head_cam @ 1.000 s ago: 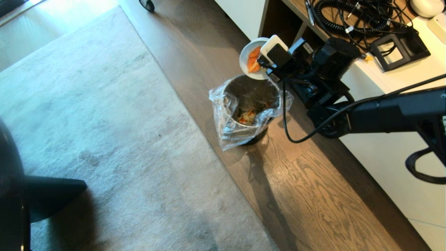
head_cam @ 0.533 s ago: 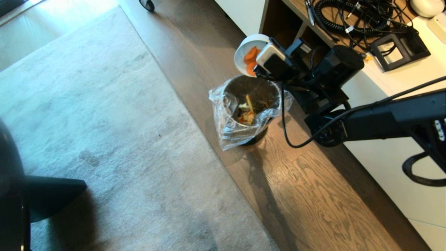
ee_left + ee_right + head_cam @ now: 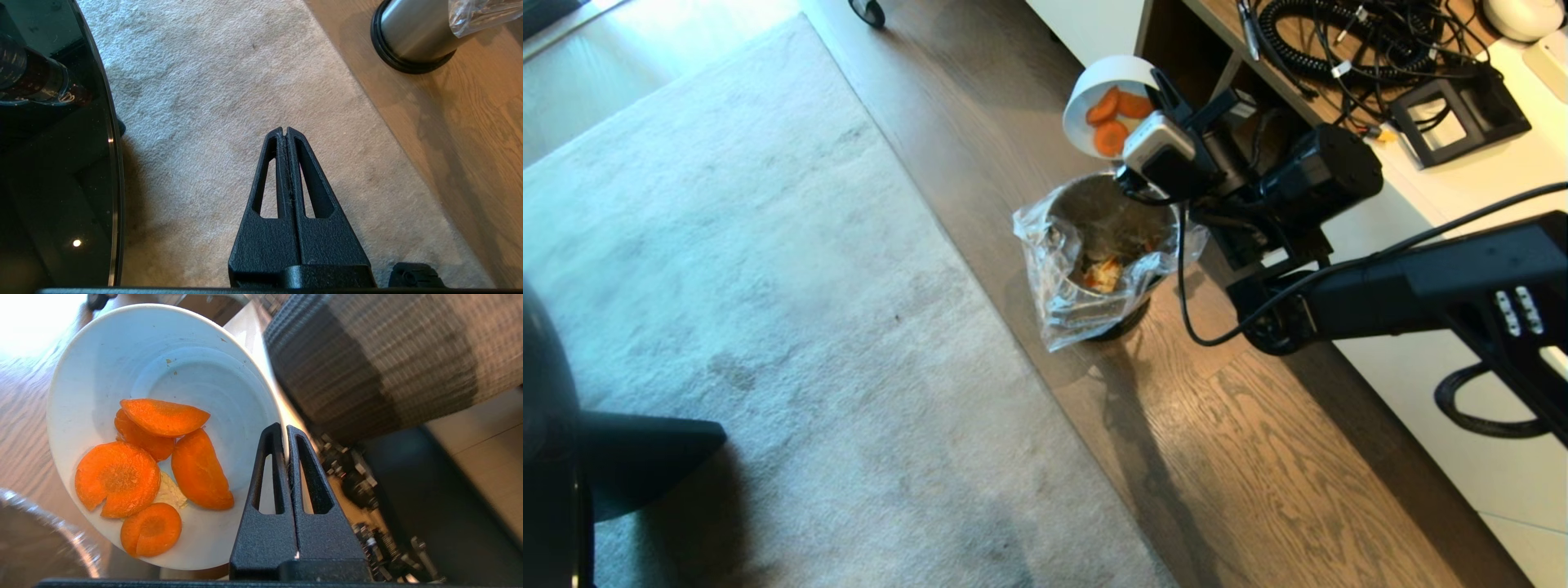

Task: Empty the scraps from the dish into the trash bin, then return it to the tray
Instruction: Pour the leftover food from the bowl into the trash can

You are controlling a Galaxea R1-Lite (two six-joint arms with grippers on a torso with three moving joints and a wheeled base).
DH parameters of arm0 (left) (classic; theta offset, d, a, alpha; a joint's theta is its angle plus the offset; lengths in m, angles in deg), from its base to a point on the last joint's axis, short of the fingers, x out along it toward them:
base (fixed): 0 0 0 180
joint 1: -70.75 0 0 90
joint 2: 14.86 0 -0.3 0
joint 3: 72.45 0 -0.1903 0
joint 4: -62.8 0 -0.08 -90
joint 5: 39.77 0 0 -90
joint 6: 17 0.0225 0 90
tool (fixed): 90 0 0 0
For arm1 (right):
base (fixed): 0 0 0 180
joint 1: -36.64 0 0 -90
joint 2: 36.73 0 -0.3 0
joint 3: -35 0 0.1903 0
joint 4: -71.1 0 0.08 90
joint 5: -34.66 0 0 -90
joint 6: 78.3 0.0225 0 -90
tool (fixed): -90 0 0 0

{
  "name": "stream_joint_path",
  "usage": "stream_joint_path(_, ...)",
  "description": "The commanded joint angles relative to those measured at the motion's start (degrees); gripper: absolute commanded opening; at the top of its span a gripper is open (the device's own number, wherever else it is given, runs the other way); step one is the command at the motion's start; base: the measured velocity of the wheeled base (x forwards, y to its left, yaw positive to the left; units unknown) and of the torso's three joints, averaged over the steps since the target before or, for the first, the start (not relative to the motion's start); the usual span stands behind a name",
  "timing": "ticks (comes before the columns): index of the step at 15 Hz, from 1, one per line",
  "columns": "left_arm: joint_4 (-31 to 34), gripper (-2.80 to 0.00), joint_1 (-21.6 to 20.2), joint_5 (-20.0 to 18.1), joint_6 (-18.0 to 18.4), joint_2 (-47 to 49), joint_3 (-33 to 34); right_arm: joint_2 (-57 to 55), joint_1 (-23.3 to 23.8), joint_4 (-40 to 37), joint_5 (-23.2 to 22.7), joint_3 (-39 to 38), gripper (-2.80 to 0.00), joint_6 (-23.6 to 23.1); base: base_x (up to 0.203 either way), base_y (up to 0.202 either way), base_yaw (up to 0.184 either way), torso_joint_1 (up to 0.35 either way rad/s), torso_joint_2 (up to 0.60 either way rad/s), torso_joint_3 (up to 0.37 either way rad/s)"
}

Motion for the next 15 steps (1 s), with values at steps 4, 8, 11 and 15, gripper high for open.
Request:
stream_joint_path(4,0.0,-2.80,0.0,0.0,0.0,0.0,0.0,-1.5,0.0,6.3,-3.5,-0.4,-2.80,-0.8,0.000,0.000,0.000,0.000,0.00,0.000)
stream_joint_path(8,0.0,-2.80,0.0,0.0,0.0,0.0,0.0,-1.5,0.0,6.4,-4.4,1.1,-2.80,-0.9,0.000,0.000,0.000,0.000,0.00,0.000)
stream_joint_path(11,0.0,-2.80,0.0,0.0,0.0,0.0,0.0,-1.3,0.1,6.4,-4.8,1.3,-2.80,-0.9,0.000,0.000,0.000,0.000,0.00,0.000)
stream_joint_path(15,0.0,-2.80,0.0,0.0,-0.1,0.0,0.0,-1.3,0.1,6.4,-6.5,1.3,-2.80,-0.9,0.000,0.000,0.000,0.000,0.00,0.000)
